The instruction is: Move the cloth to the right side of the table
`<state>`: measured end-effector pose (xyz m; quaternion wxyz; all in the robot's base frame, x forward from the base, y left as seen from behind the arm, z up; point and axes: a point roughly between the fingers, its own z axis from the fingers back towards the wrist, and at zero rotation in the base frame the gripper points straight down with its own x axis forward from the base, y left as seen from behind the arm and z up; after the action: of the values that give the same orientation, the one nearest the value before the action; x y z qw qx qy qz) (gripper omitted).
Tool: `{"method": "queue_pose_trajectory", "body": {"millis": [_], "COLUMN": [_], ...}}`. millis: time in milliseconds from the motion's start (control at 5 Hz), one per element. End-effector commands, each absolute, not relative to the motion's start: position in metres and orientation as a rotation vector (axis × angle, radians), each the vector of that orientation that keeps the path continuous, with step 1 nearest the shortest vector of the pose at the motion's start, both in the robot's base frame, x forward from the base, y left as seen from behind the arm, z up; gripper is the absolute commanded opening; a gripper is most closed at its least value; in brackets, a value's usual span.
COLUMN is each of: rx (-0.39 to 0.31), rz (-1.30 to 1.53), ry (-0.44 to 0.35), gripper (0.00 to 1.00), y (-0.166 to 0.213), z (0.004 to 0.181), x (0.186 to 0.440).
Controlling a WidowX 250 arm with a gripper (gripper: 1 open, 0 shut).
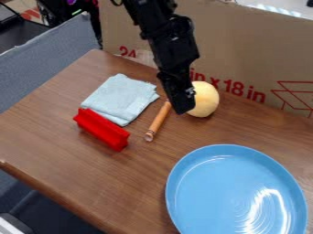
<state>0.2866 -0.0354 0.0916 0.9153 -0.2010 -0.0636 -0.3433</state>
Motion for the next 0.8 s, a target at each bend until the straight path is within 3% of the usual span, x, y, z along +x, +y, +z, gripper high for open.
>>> {"method": "queue_pose_trajectory", "body": {"millis": [0,200,600], "rx": [-0.405,-0.39,-0.429], "rz": [-0.694,-0.659,-0.653], "ry": [-0.223,-0.24,-0.325], "gripper": [0.0,0.0,0.0], "y": [-0.034,-0.046,-0.051], "z": [0.095,0.076,0.084], "x": [0.297,0.292,0.281]}}
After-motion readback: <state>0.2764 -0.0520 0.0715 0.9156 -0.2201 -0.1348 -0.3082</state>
